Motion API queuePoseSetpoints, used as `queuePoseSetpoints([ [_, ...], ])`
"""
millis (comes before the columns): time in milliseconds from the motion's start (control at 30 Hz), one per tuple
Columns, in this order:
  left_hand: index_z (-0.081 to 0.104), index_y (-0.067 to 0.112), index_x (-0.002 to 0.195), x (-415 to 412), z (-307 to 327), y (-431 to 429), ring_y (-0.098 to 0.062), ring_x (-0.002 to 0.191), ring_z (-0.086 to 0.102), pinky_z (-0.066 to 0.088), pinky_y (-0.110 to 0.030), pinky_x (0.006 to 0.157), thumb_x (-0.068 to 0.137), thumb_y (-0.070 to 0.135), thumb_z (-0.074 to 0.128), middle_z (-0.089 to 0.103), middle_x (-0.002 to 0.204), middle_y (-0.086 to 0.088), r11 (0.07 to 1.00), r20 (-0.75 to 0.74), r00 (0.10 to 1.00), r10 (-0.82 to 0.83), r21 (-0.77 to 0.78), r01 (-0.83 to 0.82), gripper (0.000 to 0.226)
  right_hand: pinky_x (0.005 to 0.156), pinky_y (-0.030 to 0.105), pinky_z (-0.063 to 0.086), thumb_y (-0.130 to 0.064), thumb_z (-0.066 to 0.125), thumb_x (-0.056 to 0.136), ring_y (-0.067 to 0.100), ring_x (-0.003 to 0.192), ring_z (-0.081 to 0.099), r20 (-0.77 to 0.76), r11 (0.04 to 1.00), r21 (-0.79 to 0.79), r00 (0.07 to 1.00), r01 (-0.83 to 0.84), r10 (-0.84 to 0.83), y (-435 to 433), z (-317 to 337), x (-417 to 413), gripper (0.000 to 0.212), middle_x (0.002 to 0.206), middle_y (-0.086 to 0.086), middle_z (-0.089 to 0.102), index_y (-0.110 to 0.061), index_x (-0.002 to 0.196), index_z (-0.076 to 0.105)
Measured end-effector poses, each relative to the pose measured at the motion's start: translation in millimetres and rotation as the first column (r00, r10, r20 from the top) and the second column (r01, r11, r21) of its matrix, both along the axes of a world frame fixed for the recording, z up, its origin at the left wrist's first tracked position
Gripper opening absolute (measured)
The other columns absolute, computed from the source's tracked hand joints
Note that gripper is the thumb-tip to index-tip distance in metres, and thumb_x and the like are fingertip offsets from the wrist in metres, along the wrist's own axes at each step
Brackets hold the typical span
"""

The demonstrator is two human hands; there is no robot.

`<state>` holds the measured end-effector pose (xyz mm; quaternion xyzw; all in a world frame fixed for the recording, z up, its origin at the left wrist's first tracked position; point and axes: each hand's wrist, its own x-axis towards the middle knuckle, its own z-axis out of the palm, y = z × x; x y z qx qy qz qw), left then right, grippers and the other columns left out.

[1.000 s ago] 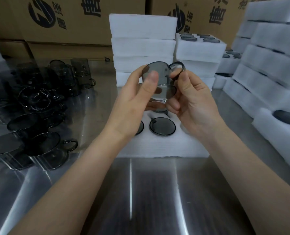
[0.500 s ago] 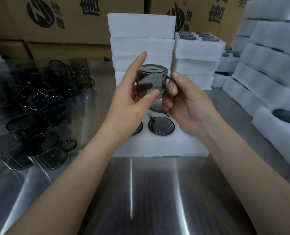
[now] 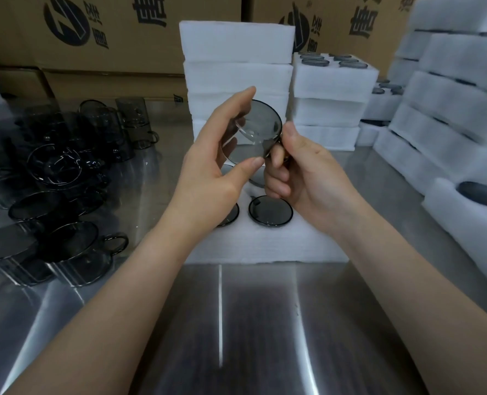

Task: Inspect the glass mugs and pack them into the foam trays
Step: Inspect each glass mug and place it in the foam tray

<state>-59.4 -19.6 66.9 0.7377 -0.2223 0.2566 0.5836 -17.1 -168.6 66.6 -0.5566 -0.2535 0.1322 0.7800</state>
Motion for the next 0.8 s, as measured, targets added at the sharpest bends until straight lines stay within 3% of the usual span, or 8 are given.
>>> queuePoseSetpoints([
  [233, 0.036, 0.012, 0.139, 2.5, 1.4, 5.1, -0.019, 0.128, 0.048, 0.041, -0.039, 0.109, 0.090, -0.007, 0.056, 0.047, 0.132, -0.012, 0.995, -0.009, 0.997, -0.071, -0.069, 0.071, 0.056, 0.052, 0.026, 0.043, -0.042, 0.047, 0.089, 0.013, 0.046, 0.050, 0.078, 0.991, 0.012, 0.988, -0.133, 0.131, -6.6, 0.8, -0.7, 0.036, 0.065, 0.002, 0.058, -0.016, 0.084, 0.071],
  [367, 0.031, 0.008, 0.143, 2.5, 0.4, 4.9, -0.026, 0.120, 0.056, 0.045, -0.044, 0.106, 0.092, -0.002, 0.054, 0.054, 0.124, -0.010, 0.977, -0.049, 0.993, -0.111, -0.187, 0.100, 0.057, 0.051, 0.026, 0.047, -0.032, 0.048, 0.091, 0.015, 0.046, 0.056, 0.099, 0.985, 0.058, 0.983, -0.161, 0.155, -9.4, 3.7, 0.1, 0.023, 0.073, 0.003, 0.067, -0.011, 0.100, 0.049],
  [500, 0.024, 0.005, 0.148, 4.7, 0.0, 7.3, -0.014, 0.118, 0.059, 0.045, -0.036, 0.105, 0.091, -0.004, 0.059, 0.059, 0.123, 0.004, 0.974, -0.058, 0.997, -0.049, -0.223, 0.035, 0.067, 0.049, 0.026, 0.037, -0.032, 0.054, 0.092, 0.015, 0.043, 0.043, 0.096, 1.000, -0.001, 0.995, 0.023, -0.023, -7.4, 2.1, 1.9, 0.018, 0.062, 0.001, 0.057, -0.019, 0.103, 0.052],
  [600, 0.031, 0.004, 0.145, 6.4, -0.7, 8.5, -0.014, 0.121, 0.058, 0.046, -0.029, 0.102, 0.087, -0.005, 0.063, 0.056, 0.132, -0.005, 0.963, -0.084, 0.996, -0.041, -0.269, 0.017, 0.067, 0.057, 0.028, 0.044, -0.039, 0.057, 0.088, 0.016, 0.060, 0.051, 0.123, 0.987, -0.034, 0.981, 0.156, -0.151, -4.6, 0.4, 2.8, 0.032, 0.081, 0.001, 0.059, -0.024, 0.116, 0.062],
  [700, 0.040, 0.004, 0.141, 5.7, -1.2, 6.0, -0.015, 0.124, 0.055, 0.044, -0.031, 0.107, 0.081, -0.013, 0.066, 0.056, 0.134, -0.008, 0.966, -0.119, 0.990, -0.071, -0.257, 0.039, 0.067, 0.072, 0.033, 0.052, -0.039, 0.057, 0.089, 0.019, 0.093, 0.062, 0.150, 0.990, -0.033, 0.980, 0.136, -0.129, -2.9, 0.1, 3.5, 0.046, 0.117, 0.005, 0.065, -0.025, 0.132, 0.056],
  [800, 0.044, 0.005, 0.139, 4.7, -0.9, 3.7, -0.011, 0.123, 0.055, 0.042, -0.026, 0.108, 0.076, -0.018, 0.067, 0.058, 0.130, -0.006, 0.981, -0.124, 0.989, -0.082, -0.187, 0.058, 0.071, 0.081, 0.039, 0.054, -0.030, 0.063, 0.087, 0.020, 0.096, 0.063, 0.170, 0.990, -0.051, 0.978, 0.133, -0.122, -2.7, 0.3, 4.0, 0.047, 0.122, 0.014, 0.061, -0.024, 0.133, 0.056],
])
